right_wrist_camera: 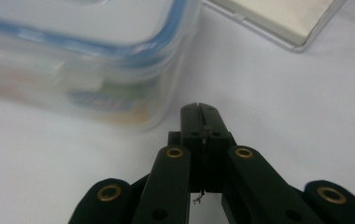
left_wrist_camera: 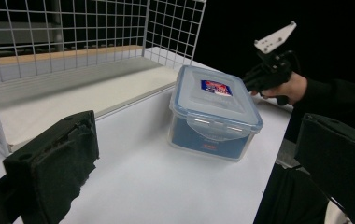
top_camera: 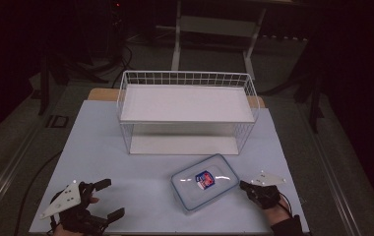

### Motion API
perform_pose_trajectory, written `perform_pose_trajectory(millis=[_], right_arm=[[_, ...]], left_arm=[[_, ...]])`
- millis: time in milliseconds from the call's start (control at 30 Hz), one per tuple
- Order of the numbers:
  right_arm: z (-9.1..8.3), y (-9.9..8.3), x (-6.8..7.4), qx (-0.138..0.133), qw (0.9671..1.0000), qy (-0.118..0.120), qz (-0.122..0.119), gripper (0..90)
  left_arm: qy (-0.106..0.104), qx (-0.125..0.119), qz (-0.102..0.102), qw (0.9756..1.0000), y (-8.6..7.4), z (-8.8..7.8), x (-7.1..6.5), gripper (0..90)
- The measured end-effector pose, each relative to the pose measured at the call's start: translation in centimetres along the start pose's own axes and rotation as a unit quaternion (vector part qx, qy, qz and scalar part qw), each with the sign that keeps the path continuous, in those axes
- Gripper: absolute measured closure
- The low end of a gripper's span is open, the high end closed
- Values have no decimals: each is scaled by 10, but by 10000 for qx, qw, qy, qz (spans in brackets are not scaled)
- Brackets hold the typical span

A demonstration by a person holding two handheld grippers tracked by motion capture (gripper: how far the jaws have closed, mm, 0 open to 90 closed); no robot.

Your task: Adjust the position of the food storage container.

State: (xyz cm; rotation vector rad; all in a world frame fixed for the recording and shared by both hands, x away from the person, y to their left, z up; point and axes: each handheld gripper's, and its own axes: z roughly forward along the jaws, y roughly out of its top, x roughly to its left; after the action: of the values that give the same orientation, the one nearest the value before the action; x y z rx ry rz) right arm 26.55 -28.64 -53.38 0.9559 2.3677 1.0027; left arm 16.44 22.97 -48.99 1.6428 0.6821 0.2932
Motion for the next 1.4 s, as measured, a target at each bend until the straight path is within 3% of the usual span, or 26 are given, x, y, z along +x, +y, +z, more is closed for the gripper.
perform_pose_trajectory(millis=[200, 700, 1400], right_arm=[[12, 9, 3, 19, 9998, 131, -149, 900], [4, 5, 23, -79, 9982, 540, -243, 900], [1, 10, 59, -111, 9887, 1347, -645, 900]], left_arm=[[8, -25, -22, 10000, 0, -1, 1, 0], [-15, 22, -29, 10000, -1, 1, 1, 0], [-41, 64, -33, 10000, -1, 3, 2, 0]])
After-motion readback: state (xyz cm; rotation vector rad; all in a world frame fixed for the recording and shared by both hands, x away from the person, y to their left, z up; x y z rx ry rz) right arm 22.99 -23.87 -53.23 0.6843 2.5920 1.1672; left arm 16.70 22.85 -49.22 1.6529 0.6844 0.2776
